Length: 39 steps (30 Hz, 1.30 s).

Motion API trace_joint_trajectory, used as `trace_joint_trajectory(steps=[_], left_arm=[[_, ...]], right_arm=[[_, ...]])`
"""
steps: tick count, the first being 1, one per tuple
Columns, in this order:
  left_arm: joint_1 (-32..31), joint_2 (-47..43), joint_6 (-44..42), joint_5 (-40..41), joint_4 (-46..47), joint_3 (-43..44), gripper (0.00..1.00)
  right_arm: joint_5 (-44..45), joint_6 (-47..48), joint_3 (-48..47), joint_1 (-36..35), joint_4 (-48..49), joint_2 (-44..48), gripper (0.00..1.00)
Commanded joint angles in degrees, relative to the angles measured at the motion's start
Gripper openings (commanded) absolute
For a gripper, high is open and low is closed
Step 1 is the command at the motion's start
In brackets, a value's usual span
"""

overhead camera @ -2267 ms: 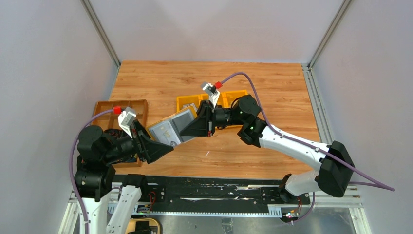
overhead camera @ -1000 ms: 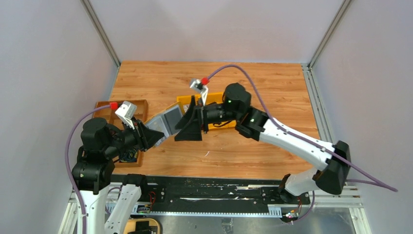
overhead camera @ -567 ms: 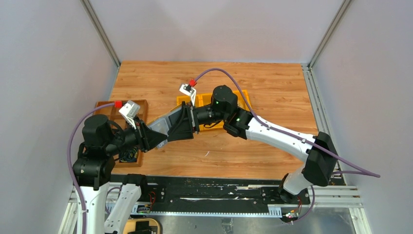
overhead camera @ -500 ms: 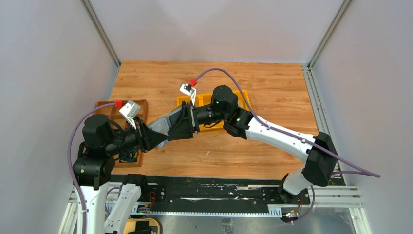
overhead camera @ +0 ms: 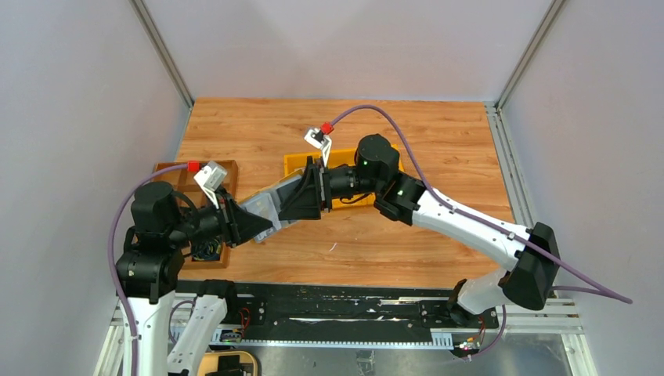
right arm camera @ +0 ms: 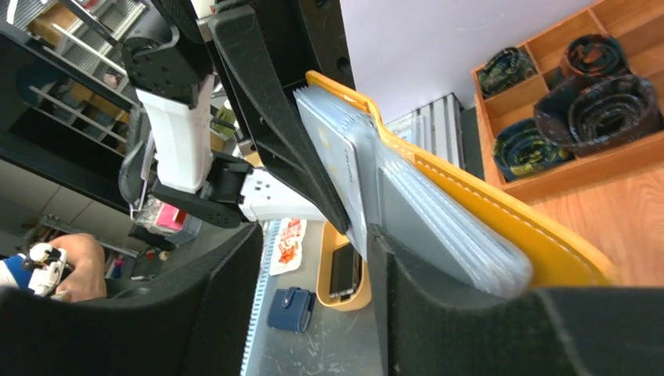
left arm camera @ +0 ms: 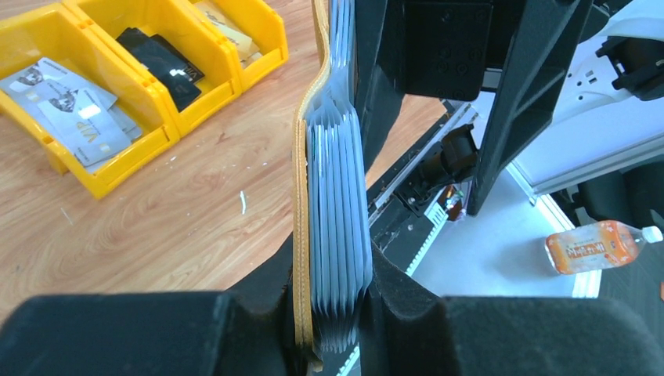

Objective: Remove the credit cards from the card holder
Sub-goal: Remove the credit card from the card holder.

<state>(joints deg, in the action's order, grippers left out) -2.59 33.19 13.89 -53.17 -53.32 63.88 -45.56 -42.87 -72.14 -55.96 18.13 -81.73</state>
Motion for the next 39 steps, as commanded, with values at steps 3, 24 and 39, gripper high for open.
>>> trace_joint_trajectory(steps=[3,24,39], left_arm=[[-0.3,4.8,-3.8,-8.0,-6.3,4.2,0.09],[-0.3,5.0,-5.9,-11.6,-8.0,3.9,0.14],[-0.3,1.2,-8.2,-12.0,-8.1,2.3,0.62]], right_arm=[[0.5,14.7,-9.8,5.0,-18.6,0.8,0.65],[-24.3,28.9,-20.9,4.9,-24.7,-12.9,0.52],[-28.7,18.5,-14.0,5.0,-8.9,-8.8,0.0]])
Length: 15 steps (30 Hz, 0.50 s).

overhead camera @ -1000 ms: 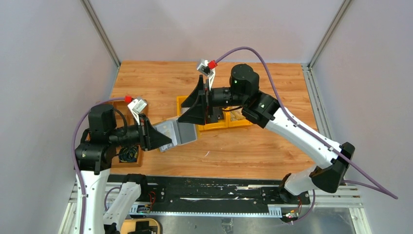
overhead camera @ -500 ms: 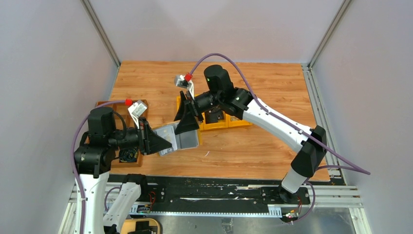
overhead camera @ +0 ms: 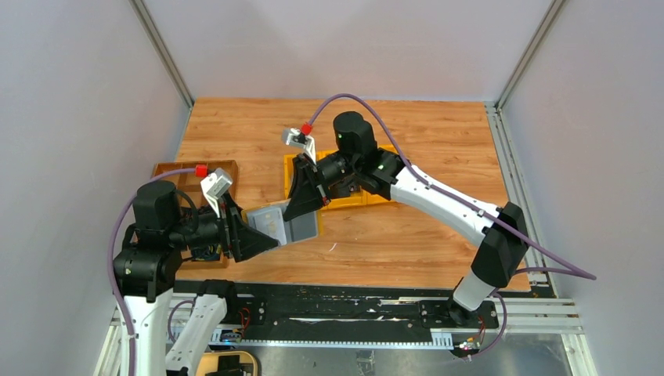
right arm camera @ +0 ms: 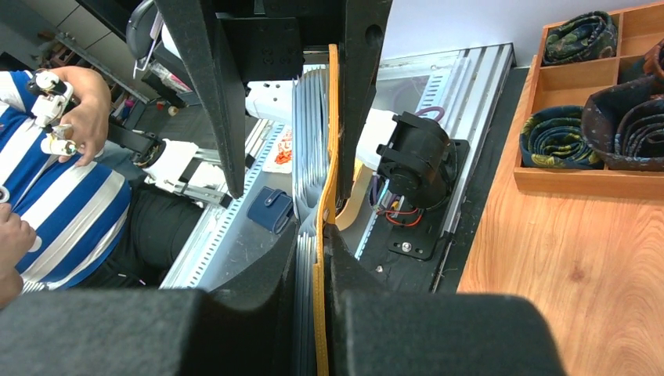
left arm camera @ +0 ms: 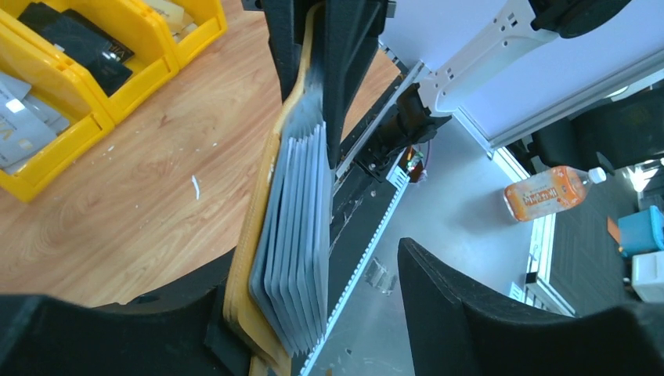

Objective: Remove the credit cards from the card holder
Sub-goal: Remove the credit card from the card holder.

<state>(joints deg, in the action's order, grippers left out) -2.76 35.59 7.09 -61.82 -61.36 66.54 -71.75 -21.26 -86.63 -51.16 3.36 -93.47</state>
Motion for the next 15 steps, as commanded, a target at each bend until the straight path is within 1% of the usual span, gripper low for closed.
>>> trace_joint_trajectory(steps=[1,5,8,10,15], left_arm=[[-0.1,-1.3,-1.2,-3.3,-0.1,-0.5,0.62],[-0.1,-0.7,-1.0,-3.5,-0.1,-0.3,0.53],[-0.1,0.0,-0.8,-4.5,-0.2,0.2,0.43],[-0.2,0.3,-0.9,-4.6,-0.1,0.4,0.34],[-0.1,0.7,-0.7,-4.3,-0.2,1.0,0.18]], right_arm=[[-2.7,-3.6,0.6,0.2,6.4,2.9,0.0],[-3.4,-3.6,1.3,0.2,6.5,3.5,0.0],[-3.7,-2.6,2.3,0.2,6.2,4.6,0.0],[-3.6,-1.3,2.7,0.2,5.4,5.3,0.0],[-3.2,0.6,1.8,0.2,2.2,5.3,0.01]])
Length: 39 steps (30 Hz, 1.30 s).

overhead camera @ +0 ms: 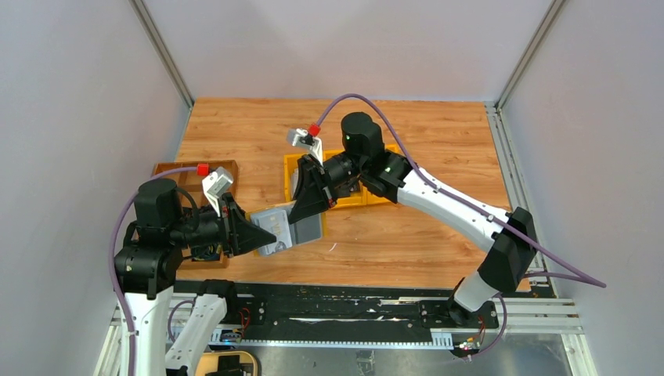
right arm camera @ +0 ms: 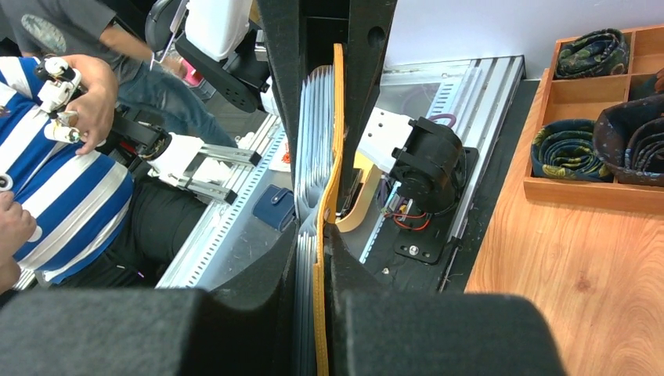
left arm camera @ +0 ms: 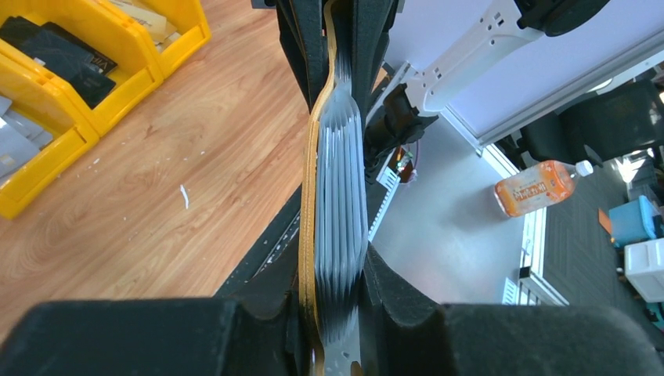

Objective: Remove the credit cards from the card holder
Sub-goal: Remove the credit card from the card holder.

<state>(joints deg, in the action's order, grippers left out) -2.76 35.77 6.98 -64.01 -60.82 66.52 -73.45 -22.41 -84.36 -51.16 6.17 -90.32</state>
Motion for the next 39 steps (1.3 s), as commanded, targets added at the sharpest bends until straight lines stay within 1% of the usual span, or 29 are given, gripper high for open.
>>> trace_joint_trajectory(steps=[1,4,5,7,8,9,11,12,15,18,20,24,28,31,36,39], left_arm=[[-0.2,0.6,-0.4,-2.3,-0.8,1.2,0.15],[-0.1,0.7,-0.5,-1.9,-0.8,1.7,0.08],[-0.1,0.7,-0.6,-1.5,-0.8,1.9,0.07],[-0.1,0.6,-0.5,0.1,-0.9,2.0,0.04],[-0.1,0.6,-0.5,1.2,-0.8,2.0,0.02],[-0.1,0.6,-0.7,2.4,-0.8,2.0,0.0],[-0.1,0.5,-1.9,4.6,-0.3,1.8,0.0],[-0.1,0.5,-0.4,5.5,1.0,1.2,0.0],[-0.1,1.2,1.5,7.4,2.7,1.4,0.0],[-0.1,1.8,1.3,9.5,2.9,1.9,0.0],[-0.1,1.9,0.9,9.5,3.1,2.0,0.0],[-0.1,2.8,0.7,9.5,3.2,1.9,0.0],[-0.1,3.0,1.5,7.8,3.2,2.0,0.0],[-0.1,2.8,2.3,7.0,3.2,2.5,0.0],[-0.1,2.3,3.6,4.9,3.1,2.9,0.01],[-0.1,1.6,4.0,4.7,3.2,2.5,0.01]], right_arm=[[-1.2,1.8,-0.7,0.2,-1.0,2.1,0.06],[2.5,1.8,-2.0,0.4,-3.0,2.5,0.33],[4.8,1.8,-2.4,1.2,-4.0,2.8,0.38],[10.3,0.3,-2.5,3.3,-3.9,4.3,0.41],[15.7,-2.5,-1.0,5.5,-1.3,6.5,0.41],[17.7,-6.7,1.5,6.7,1.4,8.0,0.42],[20.8,-16.6,9.7,9.0,18.6,12.5,0.47],[22.3,-18.5,11.8,9.2,23.9,14.5,0.5],[22.4,-16.4,9.6,7.6,15.9,15.3,0.51],[23.9,-16.3,11.2,4.1,15.4,15.9,0.51],[25.5,-15.9,12.0,0.2,14.7,15.8,0.51],[27.4,-14.1,12.3,-4.3,10.4,13.7,0.51],[30.1,-16.6,16.5,-4.8,12.2,12.4,0.5],[31.1,-16.6,18.1,-4.7,12.0,11.7,0.49],[31.1,-16.5,18.1,-4.7,12.0,10.8,0.47],[30.4,-18.3,17.5,-4.7,14.2,9.4,0.44]])
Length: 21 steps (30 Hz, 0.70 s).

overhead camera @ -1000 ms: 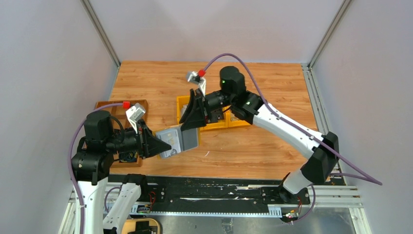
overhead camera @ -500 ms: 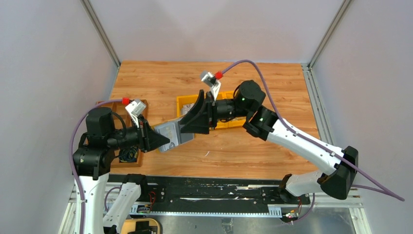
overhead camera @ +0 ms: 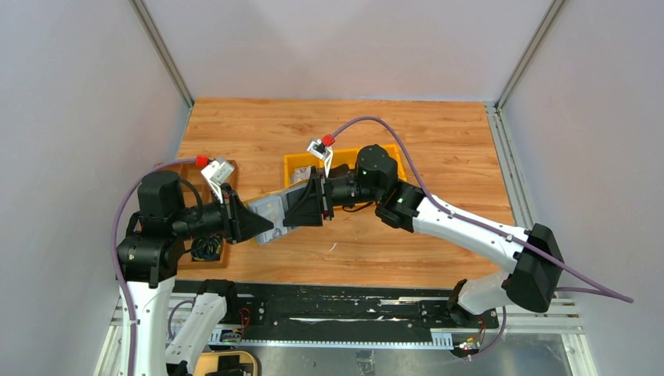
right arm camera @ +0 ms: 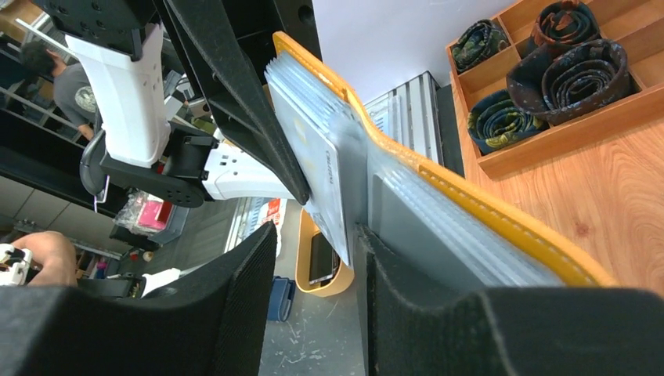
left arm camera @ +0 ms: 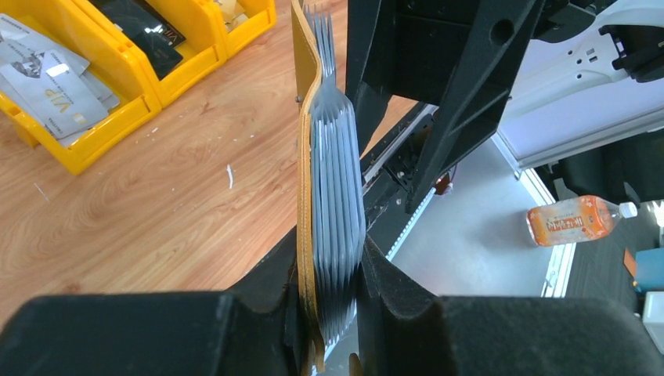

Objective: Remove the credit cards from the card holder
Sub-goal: Remove the credit card from the card holder.

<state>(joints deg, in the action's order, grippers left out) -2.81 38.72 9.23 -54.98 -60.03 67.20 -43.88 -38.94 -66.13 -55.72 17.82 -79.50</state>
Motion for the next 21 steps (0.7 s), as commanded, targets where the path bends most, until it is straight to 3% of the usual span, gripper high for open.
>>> trace_joint_trajectory(steps=[1,6,12,15,17,21], left_arm=[[-0.1,-1.6,1.9,-4.3,2.5,1.4,0.02],[-0.1,-2.1,2.3,-6.4,2.5,0.5,0.08],[-0.1,-2.5,2.4,-11.9,2.5,-0.9,0.3],[-0.1,-2.6,2.7,-13.8,2.3,-1.6,0.41],[-0.1,-2.1,3.8,-15.9,2.3,-1.7,0.54],[-0.1,-1.3,4.3,-18.1,2.3,-1.5,0.61]], right_arm=[[0.2,-2.4,-1.2,-0.2,3.4,-2.1,0.43],[-1.2,-6.9,-0.4,-0.2,9.4,-3.9,0.33],[-1.6,-10.4,0.8,-0.2,14.1,-4.9,0.2],[-3.2,-13.5,2.8,-0.2,20.4,-5.0,0.14],[-5.2,-16.8,5.1,0.0,26.5,-5.2,0.1],[-8.2,-24.9,7.5,0.3,39.8,-6.4,0.02]])
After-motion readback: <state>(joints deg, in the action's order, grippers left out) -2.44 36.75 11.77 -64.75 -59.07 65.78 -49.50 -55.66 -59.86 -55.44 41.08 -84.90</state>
